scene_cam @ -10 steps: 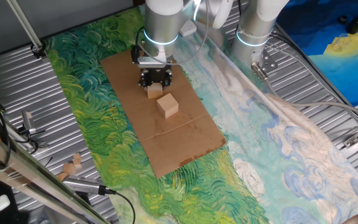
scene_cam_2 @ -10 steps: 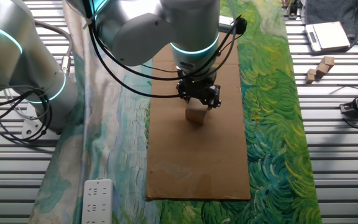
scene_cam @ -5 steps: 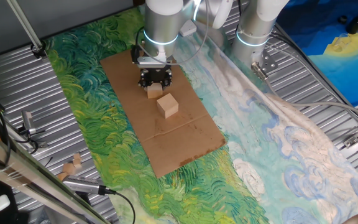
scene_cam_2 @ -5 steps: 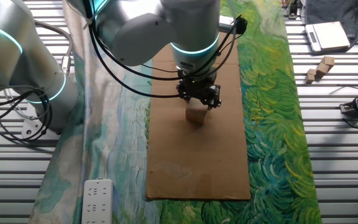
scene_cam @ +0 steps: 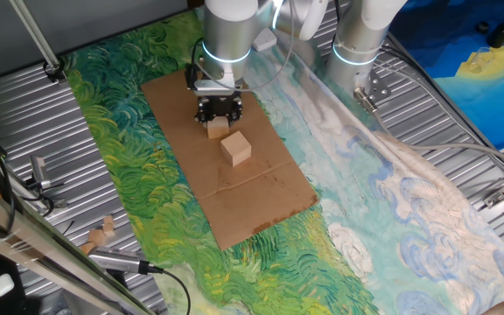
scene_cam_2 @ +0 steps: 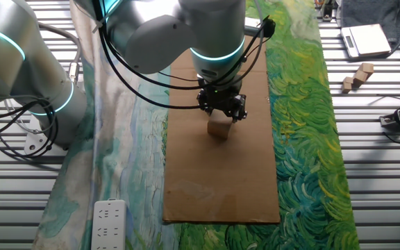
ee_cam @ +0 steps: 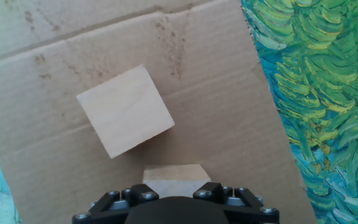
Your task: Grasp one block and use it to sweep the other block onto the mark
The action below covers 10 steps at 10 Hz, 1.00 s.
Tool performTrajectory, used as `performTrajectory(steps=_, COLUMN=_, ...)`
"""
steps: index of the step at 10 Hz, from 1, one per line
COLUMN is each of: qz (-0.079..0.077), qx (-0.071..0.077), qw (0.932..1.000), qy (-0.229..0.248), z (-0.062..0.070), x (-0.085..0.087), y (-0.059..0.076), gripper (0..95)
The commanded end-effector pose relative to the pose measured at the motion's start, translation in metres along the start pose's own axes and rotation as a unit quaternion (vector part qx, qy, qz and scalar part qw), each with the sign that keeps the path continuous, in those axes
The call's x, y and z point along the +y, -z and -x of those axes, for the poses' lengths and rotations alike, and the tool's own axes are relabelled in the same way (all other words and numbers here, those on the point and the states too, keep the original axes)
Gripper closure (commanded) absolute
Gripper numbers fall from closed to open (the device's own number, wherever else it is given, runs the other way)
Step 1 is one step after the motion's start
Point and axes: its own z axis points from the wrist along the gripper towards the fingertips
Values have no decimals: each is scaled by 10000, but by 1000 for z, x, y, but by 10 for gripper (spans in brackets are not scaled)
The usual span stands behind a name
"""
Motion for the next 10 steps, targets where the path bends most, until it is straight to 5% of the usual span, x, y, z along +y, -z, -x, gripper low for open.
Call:
performTrajectory(steps=1, qz=2, qx=-30, qw=10000, qy=5, z=0, x=0, y=0, gripper=380)
performTrajectory(steps=2, qz=11, qx=-53, qw=10000, qy=-6, z=0, x=0, y=0, gripper=190)
performTrajectory(steps=3, qz=21, qx=-76, qw=10000, qy=-16, z=0, x=0, y=0, gripper=190)
performTrajectory(steps=4, qz=34, qx=-47, qw=10000, qy=-20, z=0, x=0, y=0, gripper=0)
performTrajectory(steps=8, qz=88, qx=-38, qw=9999, qy=-38, z=0, x=0, y=0, gripper=0)
performTrajectory(steps=9, qz=81, qx=13, qw=10000, qy=35, z=0, x=0, y=0, gripper=190)
performTrajectory(steps=10, qz=162, qx=43, qw=9998, qy=53, z=0, x=0, y=0, gripper=190)
